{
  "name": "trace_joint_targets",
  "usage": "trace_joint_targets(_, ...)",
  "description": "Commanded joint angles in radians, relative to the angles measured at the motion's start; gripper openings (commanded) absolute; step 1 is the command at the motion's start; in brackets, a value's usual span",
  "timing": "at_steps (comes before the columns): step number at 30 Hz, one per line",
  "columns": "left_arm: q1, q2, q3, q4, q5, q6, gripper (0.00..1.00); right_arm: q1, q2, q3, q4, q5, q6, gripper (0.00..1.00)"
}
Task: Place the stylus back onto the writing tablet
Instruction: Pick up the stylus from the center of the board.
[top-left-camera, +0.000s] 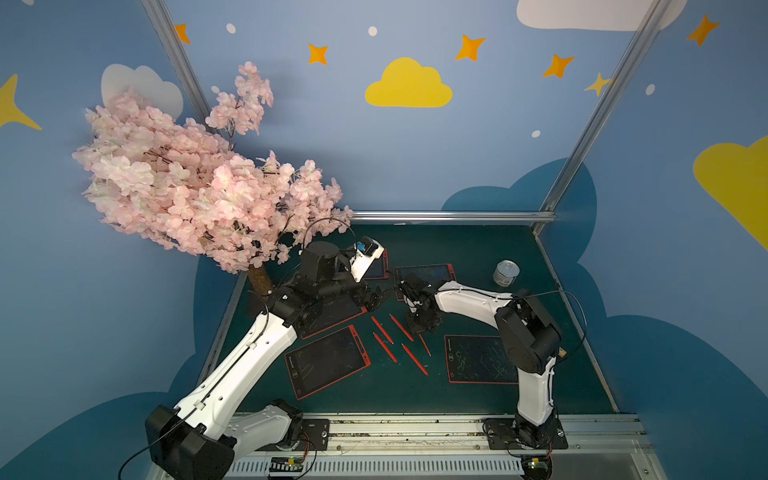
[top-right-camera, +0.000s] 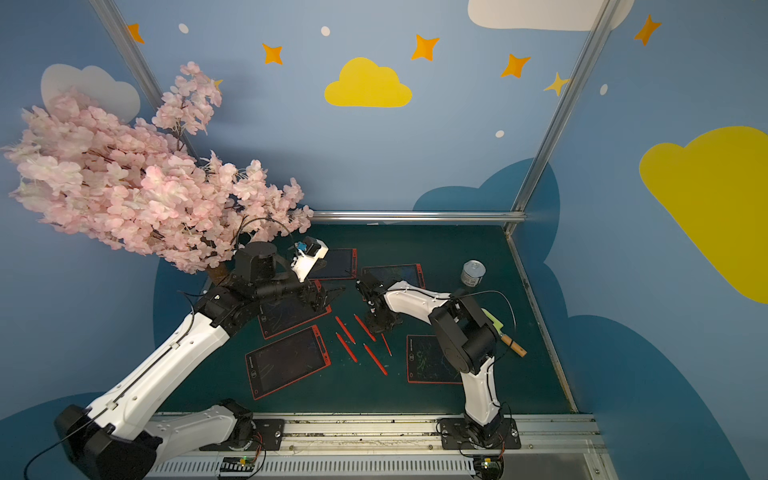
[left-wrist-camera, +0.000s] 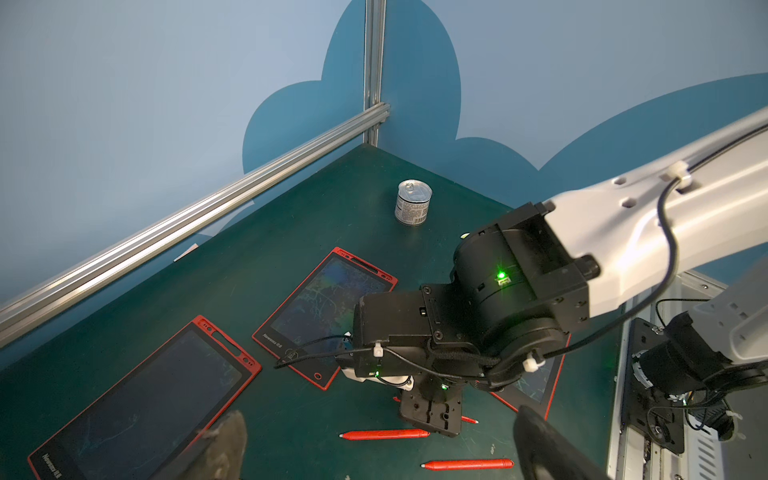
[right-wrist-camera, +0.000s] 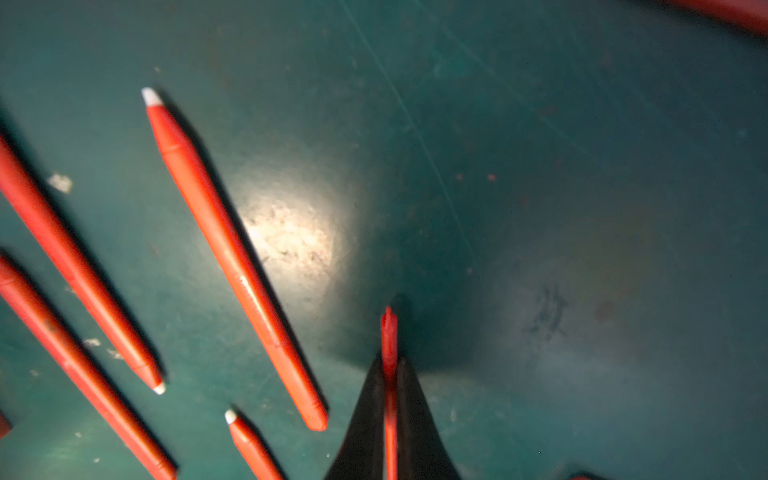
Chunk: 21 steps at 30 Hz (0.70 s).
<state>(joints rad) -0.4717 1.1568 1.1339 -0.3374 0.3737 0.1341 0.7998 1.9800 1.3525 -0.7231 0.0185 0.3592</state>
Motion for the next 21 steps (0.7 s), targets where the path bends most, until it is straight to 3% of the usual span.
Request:
trace_joint_targets(1, -0.002, 0.001, -0.008, 0.019, 0.012, -0.011, 0.99, 0.003, 0.042, -0.018, -0.017, 0.011, 0.009, 0.07)
trace_joint_targets(9, -0.004, 0.013, -0.008, 0.031, 0.015, -0.035, 0.99, -0.038, -0.047, -0.059, 0.004, -0.023, 0.029, 0.02)
trace_joint_targets(18, -0.016, 0.095, 0.028, 0.03, 0.006, -0.17, 0.99, -0.188, -0.318, -0.206, 0.06, -0.18, 0.042, 0.02)
trace_joint_targets(21, -0.021, 0.131, 0.018, 0.079, 0.077, -0.239, 0.99, -0.246, -0.429, -0.258, 0.066, -0.24, 0.031, 0.01)
